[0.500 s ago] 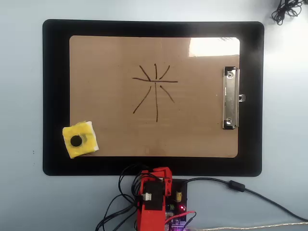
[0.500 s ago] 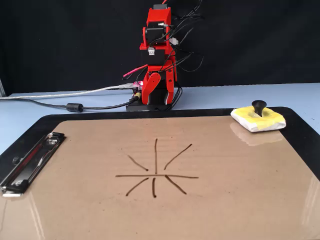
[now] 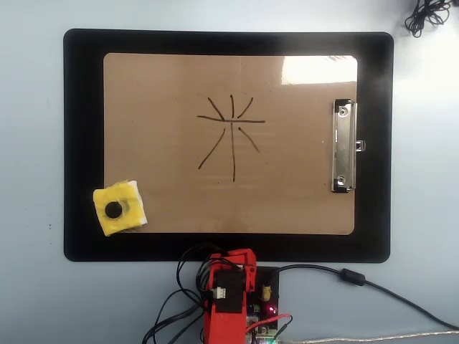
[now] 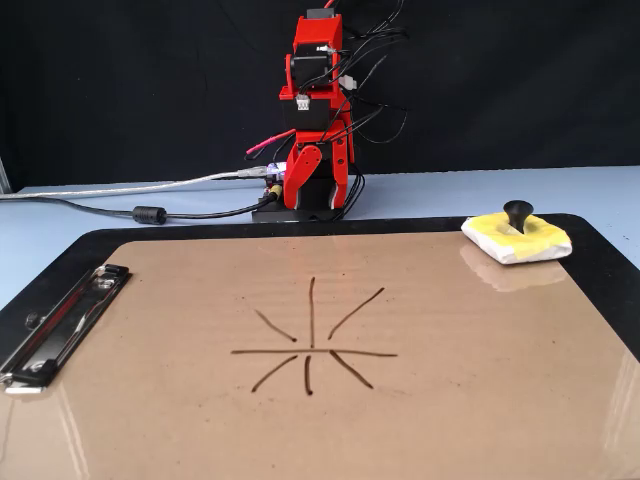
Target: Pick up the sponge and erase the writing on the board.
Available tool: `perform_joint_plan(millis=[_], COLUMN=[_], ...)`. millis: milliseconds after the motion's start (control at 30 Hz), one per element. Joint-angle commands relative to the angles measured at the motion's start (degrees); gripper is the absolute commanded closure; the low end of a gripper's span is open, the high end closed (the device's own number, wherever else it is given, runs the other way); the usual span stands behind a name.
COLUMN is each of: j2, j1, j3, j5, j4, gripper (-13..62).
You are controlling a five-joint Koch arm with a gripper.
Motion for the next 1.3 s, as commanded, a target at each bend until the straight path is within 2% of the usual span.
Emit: perform_joint_plan(millis=[0,600,767,900,1067,1200,1267], j2=[4.0,4.0,2.6,4.0,4.0,3.1,-1.4], j1=[0.4,0.3,-0.9,-15.6,-37.6,-52.9,-59.2], j3=[0.4,0.3,-12.5,-15.9,-16.4,-14.9,-13.9], j5=[-0.3,0.1,-0.4,-3.7,-20.1,-21.9,-21.8], j4=[7.3,7.7,-4.2,-18.9,-43.1,-60.5,-69.5], gripper=[14.9,15.0,15.6,15.6,15.7,15.7,15.8])
